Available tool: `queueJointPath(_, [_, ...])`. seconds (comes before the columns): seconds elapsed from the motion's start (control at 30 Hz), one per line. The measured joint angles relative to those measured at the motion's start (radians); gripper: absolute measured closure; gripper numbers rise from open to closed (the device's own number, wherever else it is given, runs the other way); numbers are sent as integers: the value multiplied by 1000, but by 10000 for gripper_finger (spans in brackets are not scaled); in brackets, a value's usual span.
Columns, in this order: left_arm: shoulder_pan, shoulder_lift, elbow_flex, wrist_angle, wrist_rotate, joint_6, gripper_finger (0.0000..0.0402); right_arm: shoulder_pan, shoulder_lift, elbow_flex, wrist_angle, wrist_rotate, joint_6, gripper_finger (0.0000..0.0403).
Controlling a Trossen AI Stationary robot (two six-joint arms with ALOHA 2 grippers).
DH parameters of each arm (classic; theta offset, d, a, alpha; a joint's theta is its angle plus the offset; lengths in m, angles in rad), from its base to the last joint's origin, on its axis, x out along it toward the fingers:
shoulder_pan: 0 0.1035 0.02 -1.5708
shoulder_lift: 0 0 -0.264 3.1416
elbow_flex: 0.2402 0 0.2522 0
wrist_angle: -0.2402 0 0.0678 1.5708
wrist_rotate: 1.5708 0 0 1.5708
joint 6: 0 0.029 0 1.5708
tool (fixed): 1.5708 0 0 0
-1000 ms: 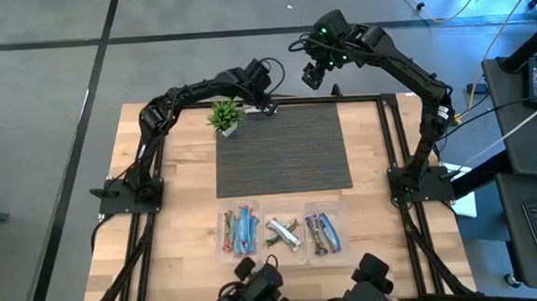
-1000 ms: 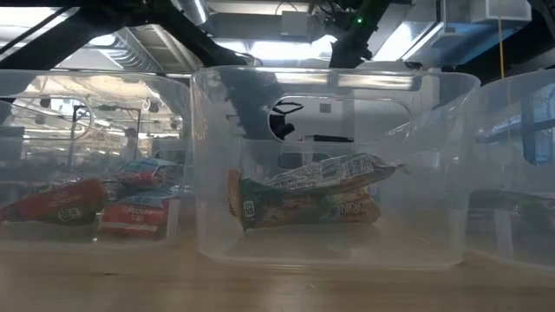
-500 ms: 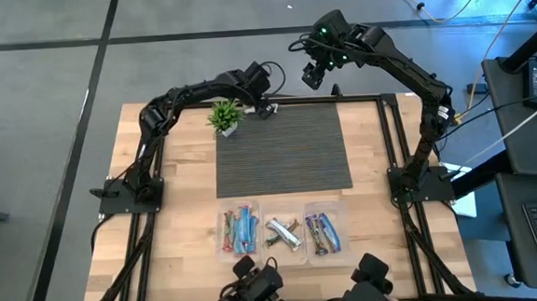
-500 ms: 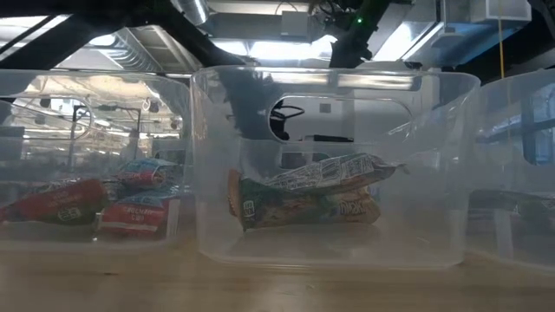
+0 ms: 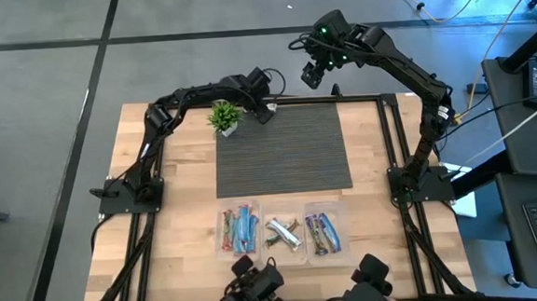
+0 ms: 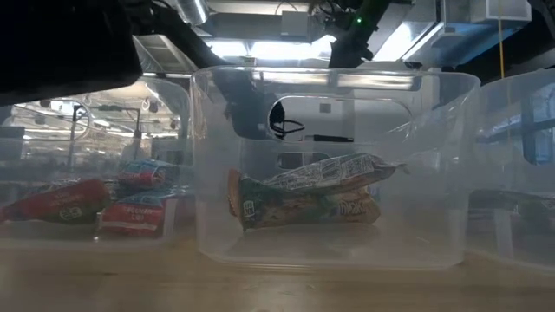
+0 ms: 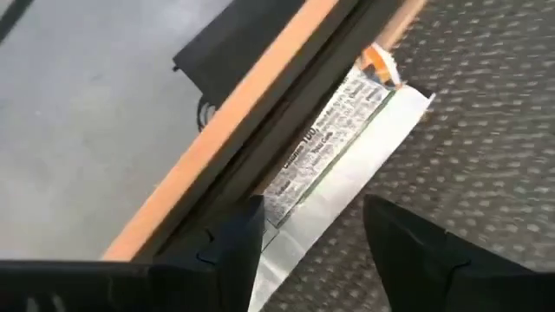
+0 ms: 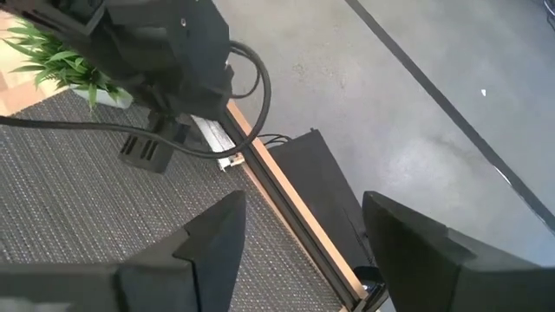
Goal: Pick and place Granola Bars by type
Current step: Put the yellow granola bar into the middle transparent bin
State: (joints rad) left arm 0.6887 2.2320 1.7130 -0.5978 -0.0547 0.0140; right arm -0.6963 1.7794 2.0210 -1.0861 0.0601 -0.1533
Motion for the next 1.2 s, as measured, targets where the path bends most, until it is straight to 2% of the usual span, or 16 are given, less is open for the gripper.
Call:
queueJointPath(0.37, [1, 9, 0, 3, -104, 72, 211, 0, 0, 0, 4, 0, 18, 169])
queueJointPath(0.5, [1, 15, 2, -3, -121, 107, 223, 0, 0, 0, 5, 0, 17, 169])
queueJointPath(0.63, [2, 16, 2, -3, -123, 115, 255, 0, 0, 0, 5, 0, 16, 169])
queueJointPath(0.93, [-1, 17, 2, -5, -120, 114, 355, 0, 0, 0, 5, 0, 10, 169])
queueJointPath(1.2, [-2, 25, 43, -20, -106, 112, 388, 0, 0, 0, 4, 0, -11, 169])
